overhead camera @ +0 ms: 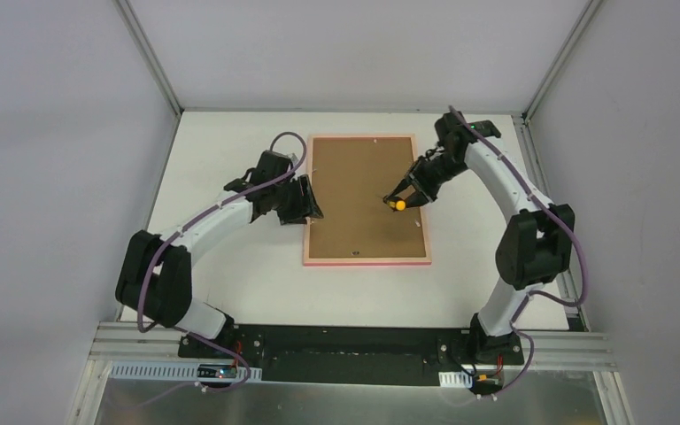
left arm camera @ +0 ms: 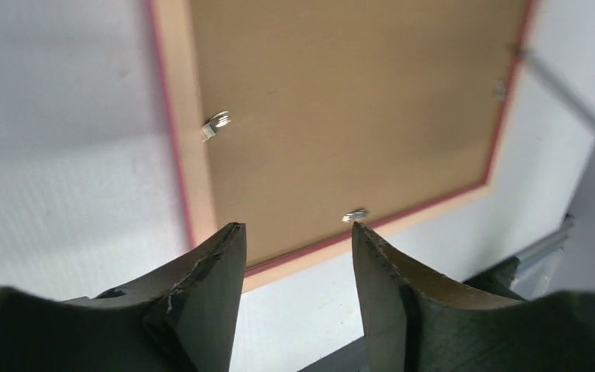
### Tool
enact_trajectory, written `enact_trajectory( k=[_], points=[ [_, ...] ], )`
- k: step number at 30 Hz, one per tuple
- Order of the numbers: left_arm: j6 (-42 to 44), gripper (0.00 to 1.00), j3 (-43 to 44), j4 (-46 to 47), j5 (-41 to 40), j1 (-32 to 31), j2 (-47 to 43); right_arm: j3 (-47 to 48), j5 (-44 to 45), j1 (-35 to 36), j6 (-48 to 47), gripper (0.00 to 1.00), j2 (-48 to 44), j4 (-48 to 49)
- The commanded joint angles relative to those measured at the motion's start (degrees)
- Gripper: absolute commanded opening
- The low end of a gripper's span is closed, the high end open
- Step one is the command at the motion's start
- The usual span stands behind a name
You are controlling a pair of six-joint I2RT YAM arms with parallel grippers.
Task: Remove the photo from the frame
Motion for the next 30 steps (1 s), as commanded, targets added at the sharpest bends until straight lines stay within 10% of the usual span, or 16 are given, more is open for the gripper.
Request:
enact_trajectory(
  k=[1, 7, 15, 18, 23, 30],
  points=[
    [3.75, 0.57, 1.18, 11.67, 8.63, -0.55, -6.98, 4.25, -14.15, 5.95, -6.01, 0.0, 3.18, 3.27],
    [12.33, 0.67, -4.46, 28.89, 17.53, -2.3, -15.23, 3.56, -19.71, 12.23, -8.21, 0.0, 5.19, 6.82],
    [19.51, 0.67, -5.36, 27.09, 34.14, -2.76, -18.41, 0.13, -22.46, 12.95, -10.66, 0.0, 2.51, 7.86],
    [19.12, 0.67, -2.69, 18.8, 27.8, -2.6, -19.14, -1.24, -18.78, 12.99, -13.9, 0.0, 0.45, 5.76],
    [-0.52, 0.59, 11.91, -4.06, 8.02, 0.19, -13.39, -5.09, -6.59, 14.56, -13.49, 0.0, -4.95, 10.39],
    [-33.52, 0.59, 13.46, -13.63, 25.73, 7.26, -2.79, -10.18, 13.68, 24.85, -14.52, 0.0, -10.77, 26.55]
  ],
)
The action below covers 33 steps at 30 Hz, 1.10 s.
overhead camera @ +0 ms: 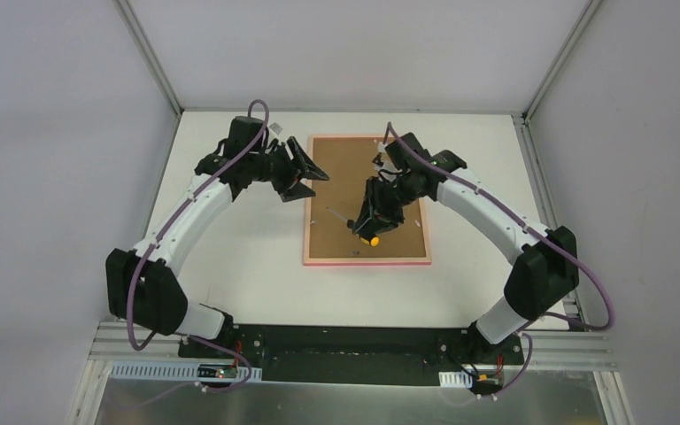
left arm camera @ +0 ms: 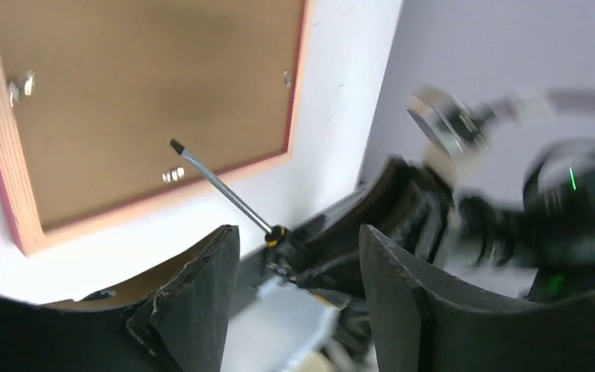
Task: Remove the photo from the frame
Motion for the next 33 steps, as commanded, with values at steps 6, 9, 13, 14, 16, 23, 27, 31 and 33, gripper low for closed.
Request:
enact_trajectory(
  k=[6, 9, 13, 14, 16, 23, 27, 31, 33],
  points=[
    [-33.64, 0.75, -4.27, -7.03, 7.96, 1.74, 3.15, -0.48, 20.12, 10.76, -2.79, 0.0, -4.54, 15.35],
    [-40.48, 0.78, -8.02, -4.47, 6.67, 0.21, 1.64, -0.22, 22.84, 11.64, -3.16, 0.0, -5.14, 16.1],
    [-48.03, 0.81, -13.36, -2.42, 2.36, -1.71, -1.01, 0.2, 23.22, 11.79, -4.22, 0.0, -5.76, 16.2],
    [-49.38, 0.81, -14.37, -1.55, 1.65, -2.03, -1.05, 0.29, 22.8, 11.79, -4.52, 0.0, -5.78, 16.28],
    [-51.58, 0.81, -15.57, 1.99, 1.26, -2.73, -0.03, 0.49, 21.71, 11.92, -5.12, 0.0, -5.8, 16.41],
    [-52.57, 0.54, -13.74, 8.58, -1.75, -5.91, 5.01, -0.92, 19.08, 11.91, -8.18, 0.0, -7.22, 16.99],
    [-52.66, 0.24, -16.11, 10.08, -5.5, -6.64, 3.61, -1.92, 19.24, 11.92, -9.63, 0.0, -8.39, 16.33],
    [-53.64, 0.0, -17.81, 10.17, -7.62, -6.73, 1.96, -1.77, 20.88, 11.83, -10.2, 0.01, -9.19, 14.19],
    [-55.5, 0.0, -18.45, 10.24, -8.49, -6.73, 1.05, -1.12, 23.58, 11.53, -9.44, 0.33, -9.12, 12.0]
  ],
)
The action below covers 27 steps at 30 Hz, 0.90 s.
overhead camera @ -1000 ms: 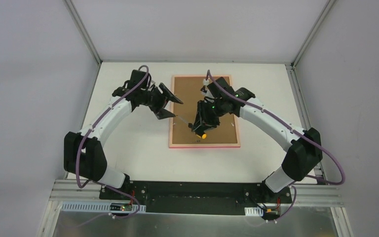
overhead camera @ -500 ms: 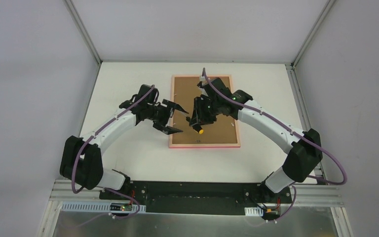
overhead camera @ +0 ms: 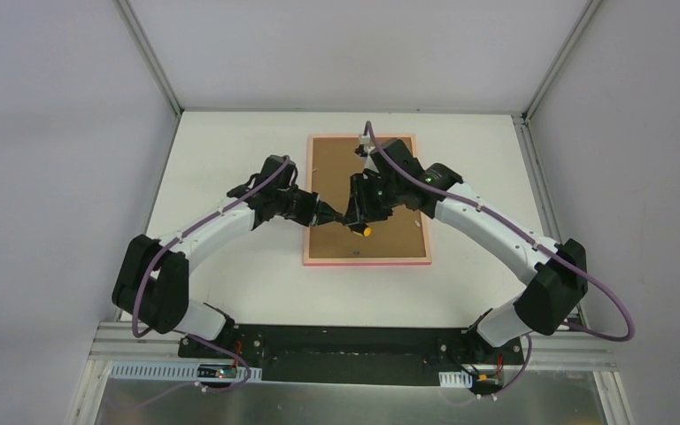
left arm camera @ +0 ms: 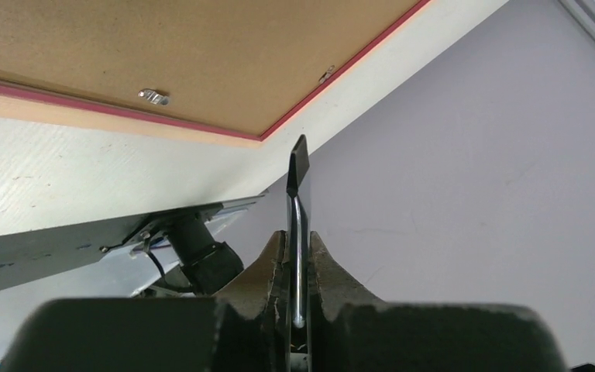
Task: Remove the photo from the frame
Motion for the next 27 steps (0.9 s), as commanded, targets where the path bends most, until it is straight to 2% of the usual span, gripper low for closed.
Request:
enact_trajectory(
  k=[1, 2, 4, 6, 12, 17, 19, 20, 27],
  points=[
    [-7.71, 0.0, -1.64, 0.84, -5.2, 0.1, -3.67, 1.18, 2.74, -0.36, -0.09, 0.51, -2.93, -3.75],
    [-9.52, 0.0, -1.96, 0.82, -5.1, 0.13, -4.12, 1.07, 2.55, -1.07, 0.75, 0.66, -3.29, -4.29],
    [-14.18, 0.0, -2.57, 1.0, -4.94, -0.15, -5.21, -0.24, 2.26, -2.43, 3.13, 0.87, -4.95, -3.67],
    [-18.51, 0.0, -2.54, 2.06, -5.62, -0.53, -6.47, -3.32, 2.03, -3.51, 6.21, 0.98, -7.48, 0.76],
    [-27.83, 0.0, -0.94, 2.18, -8.67, -1.74, -9.06, -8.02, 1.67, -6.04, 19.33, 0.99, -9.44, 14.03],
    [-31.79, 0.0, 2.4, 2.16, -11.23, -2.86, -7.63, -7.3, 5.6, -6.06, 23.82, 0.84, -8.11, 17.84],
    [-33.71, 0.0, 2.81, 2.16, -12.54, -3.55, -7.22, -6.91, 9.29, -6.04, 24.45, 0.72, -8.38, 17.33],
    [-34.35, 0.0, 2.97, 2.16, -13.36, -3.87, -6.98, -6.78, 10.62, -6.06, 24.51, 0.71, -8.67, 16.77],
    [-38.02, 0.0, 3.39, 2.17, -17.47, -4.35, -5.51, -10.56, 10.43, -5.69, 22.23, 0.79, -11.4, 18.62]
  ],
)
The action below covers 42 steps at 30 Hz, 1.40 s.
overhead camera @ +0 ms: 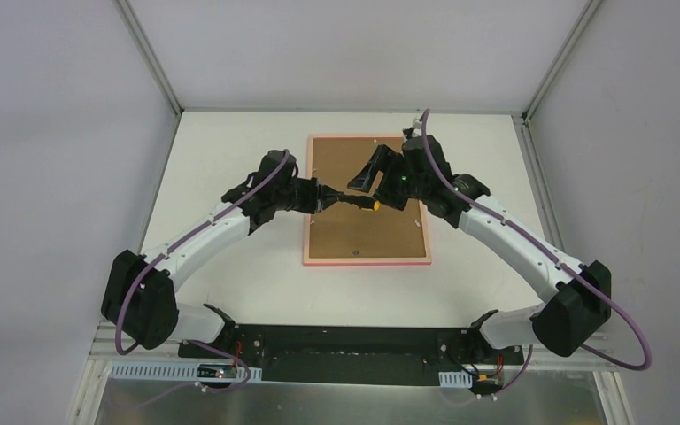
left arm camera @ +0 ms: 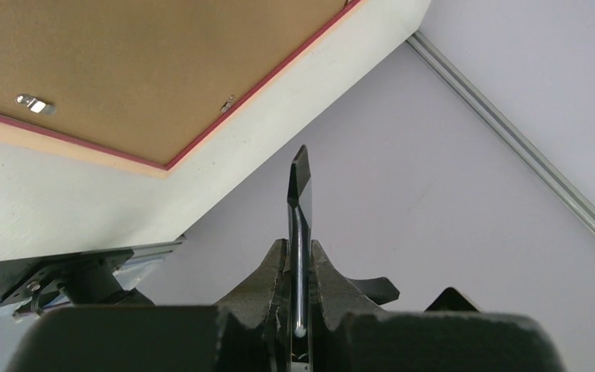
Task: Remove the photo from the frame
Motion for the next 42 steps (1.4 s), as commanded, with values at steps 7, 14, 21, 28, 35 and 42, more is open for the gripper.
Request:
enact_trajectory(
  k=[7, 14, 21, 28, 35, 42],
  points=[
    [-26.09, 0.0, 3.4, -0.19, -4.46, -0.55, 3.2, -3.14, -4.14, 0.57, -2.52, 0.77, -2.4, 3.82],
    [-26.08, 0.0, 3.24, 0.36, -4.1, -0.55, 3.41, -1.69, -5.31, 0.61, -2.37, 0.66, 0.48, 4.57],
    [-25.8, 0.0, 3.01, 0.94, -3.7, -0.63, 3.49, -1.12, -5.31, 0.56, -2.37, 0.66, 1.26, 4.27],
    [-25.61, 0.0, 2.15, 1.06, -3.83, -0.94, 3.33, 0.48, -5.31, 0.64, -2.37, 0.66, 3.03, 3.44],
    [-24.51, 0.0, 0.1, 3.79, -4.37, -1.31, 3.28, 2.53, 0.97, 0.85, -5.44, 0.0, 1.71, -2.81],
    [-25.98, 0.0, -1.78, 5.63, -6.41, -1.34, 1.95, 1.99, -7.46, 0.36, -8.52, 0.55, 0.91, -0.94]
  ],
)
